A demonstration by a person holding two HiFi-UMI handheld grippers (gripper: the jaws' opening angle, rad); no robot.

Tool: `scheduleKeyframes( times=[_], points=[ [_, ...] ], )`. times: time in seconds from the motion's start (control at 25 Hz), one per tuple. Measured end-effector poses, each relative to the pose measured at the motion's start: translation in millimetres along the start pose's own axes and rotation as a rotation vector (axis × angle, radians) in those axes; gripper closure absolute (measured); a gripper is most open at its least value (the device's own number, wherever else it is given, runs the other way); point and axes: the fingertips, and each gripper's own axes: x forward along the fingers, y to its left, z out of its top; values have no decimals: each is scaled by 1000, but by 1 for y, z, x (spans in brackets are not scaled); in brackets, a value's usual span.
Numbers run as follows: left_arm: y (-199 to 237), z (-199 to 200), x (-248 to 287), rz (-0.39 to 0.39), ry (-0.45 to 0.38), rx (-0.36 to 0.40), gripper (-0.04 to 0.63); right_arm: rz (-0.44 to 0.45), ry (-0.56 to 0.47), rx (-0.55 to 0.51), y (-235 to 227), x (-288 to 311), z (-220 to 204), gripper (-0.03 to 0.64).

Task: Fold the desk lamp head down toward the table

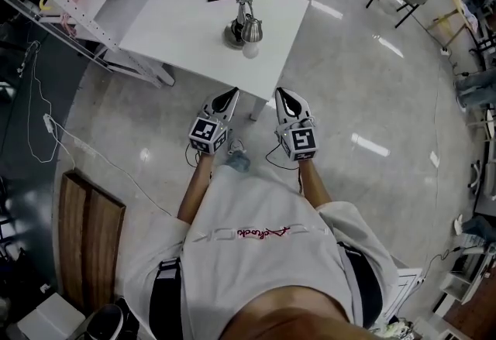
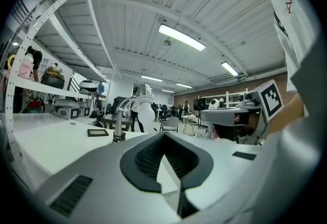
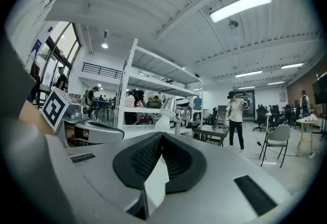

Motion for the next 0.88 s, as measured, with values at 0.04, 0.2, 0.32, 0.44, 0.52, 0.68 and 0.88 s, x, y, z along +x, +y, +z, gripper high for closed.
scheduleKeyframes(
  times=[0.04, 0.2, 0.32, 0.44, 0.52, 0.68, 0.88],
  points=[
    [7, 5, 5, -3, -3, 4, 577, -8, -3, -2, -5, 8, 3, 588],
    [37, 19, 26, -11, -7, 11, 577, -42, -14, -1, -28, 40, 14, 588],
    [56, 26, 41, -17, -12, 14, 577, -66, -12, 10, -39, 56, 13, 588],
    [72, 28, 55, -32, -12, 20, 577, -83, -2, 16, -45, 71, 6, 588],
    [82, 28, 62, -41, -9, 16, 577, -92, 6, 17, -48, 81, 3, 588],
    [95, 22, 73, -55, 8, 1, 577, -106, 31, 23, -52, 90, -5, 588],
    [98, 13, 80, -64, 29, -14, 577, -114, 54, 33, -57, 95, -14, 588]
  ],
)
